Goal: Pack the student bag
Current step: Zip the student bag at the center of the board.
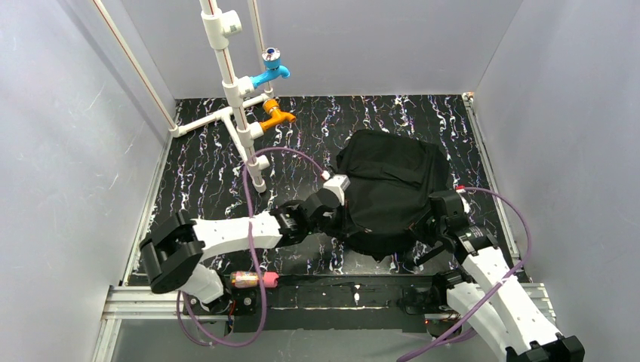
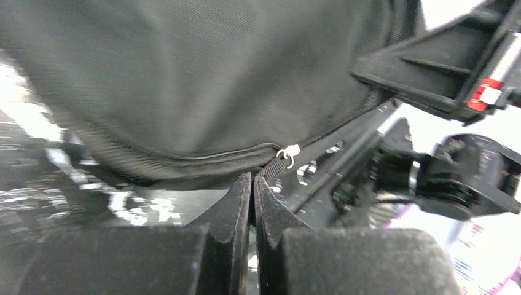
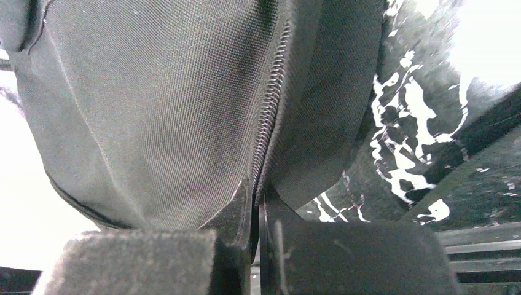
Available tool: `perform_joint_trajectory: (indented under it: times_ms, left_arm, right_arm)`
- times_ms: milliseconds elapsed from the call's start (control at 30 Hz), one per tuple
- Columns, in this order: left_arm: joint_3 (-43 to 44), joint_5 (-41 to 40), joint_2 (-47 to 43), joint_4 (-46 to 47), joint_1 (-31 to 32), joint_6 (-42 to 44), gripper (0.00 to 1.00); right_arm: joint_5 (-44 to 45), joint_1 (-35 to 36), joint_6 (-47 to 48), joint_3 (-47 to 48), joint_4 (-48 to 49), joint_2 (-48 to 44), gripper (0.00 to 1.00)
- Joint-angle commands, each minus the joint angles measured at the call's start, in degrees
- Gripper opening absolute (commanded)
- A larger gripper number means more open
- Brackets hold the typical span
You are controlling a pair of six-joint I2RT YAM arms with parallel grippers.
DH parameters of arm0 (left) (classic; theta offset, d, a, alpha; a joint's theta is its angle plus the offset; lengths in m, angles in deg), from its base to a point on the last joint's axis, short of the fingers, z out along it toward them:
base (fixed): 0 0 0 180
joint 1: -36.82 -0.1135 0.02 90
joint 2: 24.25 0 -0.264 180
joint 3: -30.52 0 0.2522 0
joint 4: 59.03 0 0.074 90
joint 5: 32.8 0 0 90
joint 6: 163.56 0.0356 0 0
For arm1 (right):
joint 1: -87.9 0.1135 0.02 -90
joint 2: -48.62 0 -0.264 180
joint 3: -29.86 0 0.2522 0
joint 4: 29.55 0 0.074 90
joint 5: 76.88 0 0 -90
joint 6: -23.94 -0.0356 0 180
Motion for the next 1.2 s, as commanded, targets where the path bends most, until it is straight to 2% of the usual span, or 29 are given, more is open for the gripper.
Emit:
perform_joint_trajectory:
  times_ms: [0, 100, 200, 267, 367, 400, 467, 500, 567, 633, 700, 767, 867, 967, 1033, 1067, 1100, 1167]
  left_arm:
    - [-1.7, -19.8, -9.3, -15.8, -3.4, 12.9, 0.0]
    - [-4.6, -23.2, -13.6, -17.6, -7.7, 16.9, 0.0]
    - [-6.6, -19.7, -14.9, -13.5, -13.4, 21.1, 0.0]
    - [-5.1, -18.7, -13.9, -13.4, -15.0, 23.9, 0.0]
    - [-3.5, -15.2, -13.4, -12.0, -15.3, 25.7, 0.0]
    - [-3.1, -12.6, -13.2, -11.9, -15.3, 25.2, 0.0]
    - [-2.4, -6.4, -12.6, -11.9, -14.2, 21.6, 0.0]
    - [-2.0, -6.6, -12.1, -11.9, -10.7, 20.6, 0.0]
    - [-0.2, -11.2, -10.9, -12.1, -3.8, 19.8, 0.0]
    - [0.6, -11.5, -9.0, -11.0, 0.1, 16.3, 0.0]
    - [0.6, -8.3, -6.5, -7.2, 0.9, 12.1, 0.0]
    - [3.2, -7.1, -3.5, -6.9, 1.3, 12.1, 0.0]
    - [5.9, -6.1, -1.5, -5.8, 1.2, 12.5, 0.0]
    - [8.5, -3.8, -0.4, -4.7, 1.1, 12.5, 0.0]
    - [9.8, -1.9, 0.8, -3.7, 1.0, 11.6, 0.0]
    - [10.2, 0.4, 1.5, -3.1, 1.0, 11.1, 0.0]
    - [10.9, 1.7, 2.5, -2.7, 1.0, 10.6, 0.0]
    - [11.6, 3.9, 3.9, -1.9, 1.0, 9.0, 0.0]
  right_arm:
    - [12.2, -1.1, 7.7, 6.0, 0.0, 2.9, 0.01]
    - [11.3, -2.5, 12.5, 6.5, 0.6, 4.1, 0.01]
    - [10.0, -4.2, 18.5, 7.2, 2.4, 5.6, 0.01]
    - [9.0, -5.8, 22.5, 8.5, 2.5, 8.3, 0.01]
    - [2.1, -9.6, 26.8, 10.0, 5.2, 14.4, 0.01]
    - [-4.2, -11.3, 28.5, 10.2, 7.6, 17.7, 0.01]
    - [-17.1, -14.0, 32.1, 11.9, 11.5, 25.4, 0.01]
    - [-19.6, -14.4, 33.8, 14.0, 11.5, 29.6, 0.01]
    - [-17.8, -14.4, 35.5, 18.7, 11.2, 33.2, 0.01]
    - [-14.0, -14.3, 37.3, 22.8, 11.6, 35.6, 0.02]
    - [-9.5, -13.1, 40.0, 28.2, 8.1, 39.1, 0.12]
    - [-2.7, -10.8, 42.4, 33.4, 3.4, 41.9, 0.33]
    - [1.9, -10.3, 43.4, 34.4, -3.1, 43.0, 0.6]
    - [5.6, -10.3, 42.5, 31.7, -7.5, 37.2, 0.71]
    - [14.7, -7.9, 40.9, 31.7, -11.4, 31.8, 0.84]
    - [17.6, -5.6, 40.2, 32.3, -13.4, 29.7, 0.86]
    - [17.4, -3.8, 39.6, 32.9, -15.2, 28.0, 0.9]
    - [9.1, -2.9, 37.2, 32.4, -16.7, 26.1, 0.93]
